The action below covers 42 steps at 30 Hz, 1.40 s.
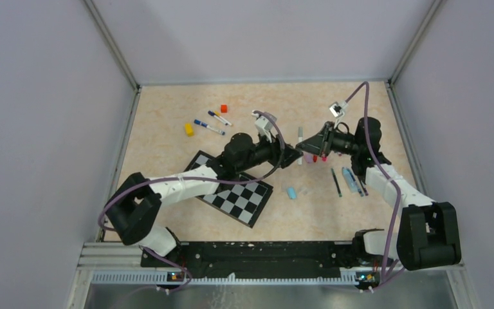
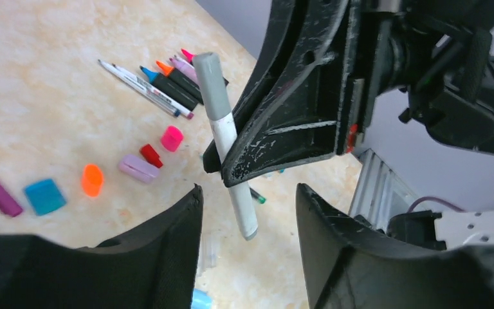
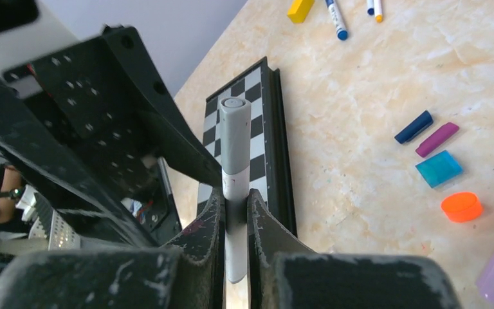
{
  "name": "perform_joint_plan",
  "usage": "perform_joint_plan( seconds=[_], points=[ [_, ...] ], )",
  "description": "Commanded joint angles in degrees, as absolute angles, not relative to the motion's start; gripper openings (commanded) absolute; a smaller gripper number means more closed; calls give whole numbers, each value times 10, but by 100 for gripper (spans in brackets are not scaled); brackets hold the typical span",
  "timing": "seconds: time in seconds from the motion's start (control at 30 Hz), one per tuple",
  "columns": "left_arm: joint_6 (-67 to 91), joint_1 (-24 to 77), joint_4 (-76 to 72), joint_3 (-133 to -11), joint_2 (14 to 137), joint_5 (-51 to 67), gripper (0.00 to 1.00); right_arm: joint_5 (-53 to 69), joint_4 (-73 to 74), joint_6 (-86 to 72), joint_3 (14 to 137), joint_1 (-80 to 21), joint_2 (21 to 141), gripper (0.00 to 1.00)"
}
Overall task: Open the pen caps
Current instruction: Pick up the pen from the center of the board, then open the pen cap from the pen.
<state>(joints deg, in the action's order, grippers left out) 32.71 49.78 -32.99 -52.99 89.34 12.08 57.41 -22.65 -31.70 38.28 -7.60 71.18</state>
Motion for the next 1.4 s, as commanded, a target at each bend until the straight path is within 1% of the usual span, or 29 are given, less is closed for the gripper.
perform_joint_plan(
  seconds=[0.0,0.03,0.1,0.13,0.2,0.33,0.37,0.4,0.5,0.57,0.73,0.87,0.93,1.0,1.07,1.1,1.27,1.37],
  points=[
    [234,490,-382,-486,794,118,66,625,-199,-232,400,-85,699,0],
    [220,489,-387,-475,779,122,73,642,-193,-213,400,-84,698,0],
    [208,484,-400,-457,756,134,93,687,-174,-168,399,-84,699,0],
    [214,480,-409,-450,748,144,98,711,-160,-145,399,-84,698,0],
    [234,469,-424,-443,746,178,99,754,-146,-110,396,-84,699,0],
    [310,452,-464,-456,783,259,98,790,-145,-97,390,-84,698,0],
    [328,451,-469,-464,797,270,94,796,-145,-97,389,-85,698,0],
    [343,450,-470,-478,811,279,89,799,-145,-97,388,-86,699,0],
    [379,450,-490,-504,854,303,80,802,-145,-96,386,-85,699,0],
    [405,450,-506,-518,879,313,69,803,-145,-96,385,-86,699,0],
    [450,450,-525,-531,912,311,53,801,-145,-95,383,-89,698,0],
    [455,451,-529,-530,917,307,43,796,-145,-94,381,-89,700,0],
    [455,451,-529,-532,921,309,33,793,-145,-94,381,-89,701,0],
    [457,452,-529,-537,925,318,19,792,-145,-94,381,-89,703,0],
    [459,451,-533,-540,929,324,9,790,-143,-94,381,-89,703,0],
    [460,451,-536,-539,930,326,0,789,-143,-93,381,-89,703,0],
    [438,447,-528,-538,911,308,0,786,-123,-73,382,-90,704,0],
    [415,415,-479,-551,881,259,0,782,-84,-38,382,-90,704,0]
  ],
)
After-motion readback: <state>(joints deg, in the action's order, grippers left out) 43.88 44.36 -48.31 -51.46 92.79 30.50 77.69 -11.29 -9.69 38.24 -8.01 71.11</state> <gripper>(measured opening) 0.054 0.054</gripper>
